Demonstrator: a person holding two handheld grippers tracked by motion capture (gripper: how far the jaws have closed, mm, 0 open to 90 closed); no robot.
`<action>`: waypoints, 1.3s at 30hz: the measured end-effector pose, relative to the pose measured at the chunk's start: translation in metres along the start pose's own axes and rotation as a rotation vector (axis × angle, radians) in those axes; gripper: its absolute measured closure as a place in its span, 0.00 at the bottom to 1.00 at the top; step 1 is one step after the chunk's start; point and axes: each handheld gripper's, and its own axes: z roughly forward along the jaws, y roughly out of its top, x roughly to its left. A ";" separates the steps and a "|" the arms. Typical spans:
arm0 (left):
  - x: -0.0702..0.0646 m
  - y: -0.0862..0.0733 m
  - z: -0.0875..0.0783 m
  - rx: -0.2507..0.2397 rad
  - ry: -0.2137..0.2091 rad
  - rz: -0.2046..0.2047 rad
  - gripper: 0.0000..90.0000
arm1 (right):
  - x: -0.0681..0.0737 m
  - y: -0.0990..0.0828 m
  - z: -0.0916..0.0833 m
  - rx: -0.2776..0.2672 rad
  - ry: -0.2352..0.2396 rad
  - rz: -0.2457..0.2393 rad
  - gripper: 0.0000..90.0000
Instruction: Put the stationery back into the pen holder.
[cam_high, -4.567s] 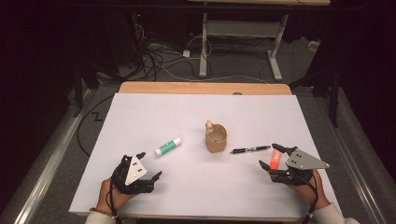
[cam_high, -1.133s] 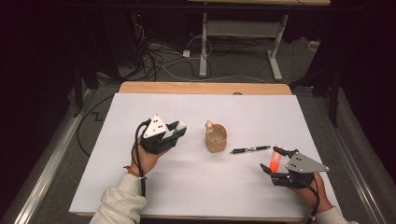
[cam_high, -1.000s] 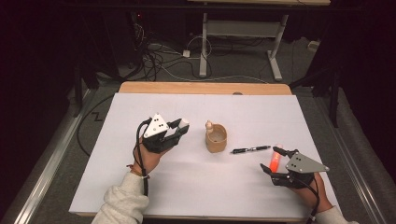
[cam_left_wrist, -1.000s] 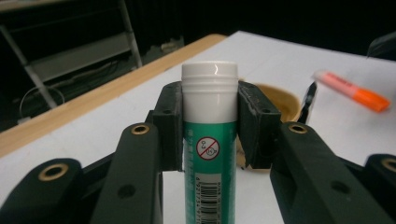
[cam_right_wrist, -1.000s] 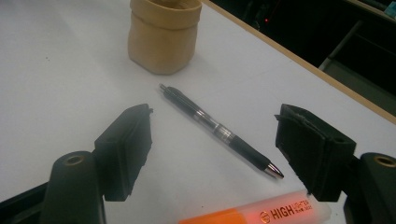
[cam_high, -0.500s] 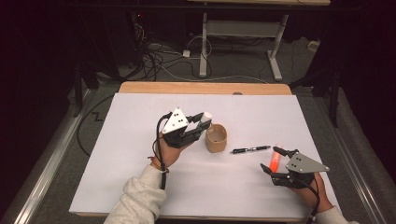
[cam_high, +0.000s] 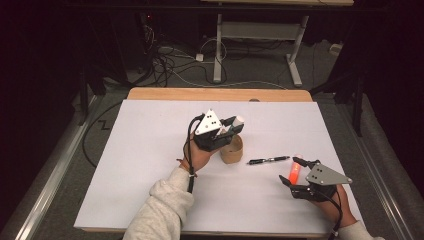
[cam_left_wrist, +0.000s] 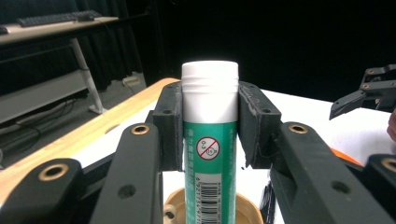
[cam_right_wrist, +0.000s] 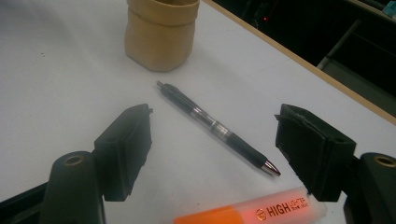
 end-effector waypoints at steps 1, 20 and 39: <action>0.000 -0.002 0.002 0.003 0.000 -0.003 0.70 | 0.000 0.000 0.000 -0.001 0.000 0.000 0.31; 0.003 -0.016 0.020 0.040 -0.032 -0.030 0.69 | 0.001 0.000 0.000 0.000 0.006 -0.006 0.31; 0.001 -0.023 0.012 0.076 -0.006 -0.017 0.69 | 0.002 0.000 0.000 0.006 0.009 -0.014 0.31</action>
